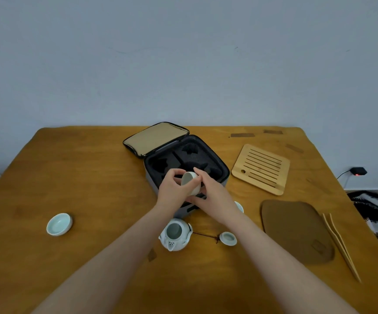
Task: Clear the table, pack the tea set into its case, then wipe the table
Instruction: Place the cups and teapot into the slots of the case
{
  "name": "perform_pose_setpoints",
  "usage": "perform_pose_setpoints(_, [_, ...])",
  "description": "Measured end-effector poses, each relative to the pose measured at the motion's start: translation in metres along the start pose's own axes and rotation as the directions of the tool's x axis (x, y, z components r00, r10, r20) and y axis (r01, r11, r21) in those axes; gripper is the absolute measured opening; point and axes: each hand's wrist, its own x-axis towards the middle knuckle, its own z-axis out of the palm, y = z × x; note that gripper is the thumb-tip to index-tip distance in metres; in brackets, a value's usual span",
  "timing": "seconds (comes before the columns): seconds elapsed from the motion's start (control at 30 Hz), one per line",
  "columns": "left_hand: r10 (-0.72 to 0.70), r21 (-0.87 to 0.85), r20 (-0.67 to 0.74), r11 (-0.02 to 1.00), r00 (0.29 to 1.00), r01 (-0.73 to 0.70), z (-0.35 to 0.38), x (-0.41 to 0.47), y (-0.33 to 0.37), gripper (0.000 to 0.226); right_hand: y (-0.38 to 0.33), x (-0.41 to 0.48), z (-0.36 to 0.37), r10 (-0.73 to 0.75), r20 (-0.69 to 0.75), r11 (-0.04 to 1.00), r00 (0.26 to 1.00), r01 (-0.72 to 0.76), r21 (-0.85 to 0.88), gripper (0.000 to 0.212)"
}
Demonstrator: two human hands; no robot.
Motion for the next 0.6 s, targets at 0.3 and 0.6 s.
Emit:
perform_pose_setpoints(0.3, [0.042, 0.091, 0.081, 0.995, 0.996, -0.049, 0.010, -0.010, -0.004, 0.061, 0.016, -0.007, -0.010, -0.079, -0.054, 0.997, 0.995, 0.079, -0.011, 0.064])
perform_pose_setpoints(0.6, [0.229, 0.704, 0.160, 0.656, 0.960, -0.273, 0.007, -0.004, -0.057, 0.052, 0.054, 0.016, -0.036, 0.191, -0.263, 0.980, 0.945, -0.199, -0.002, 0.063])
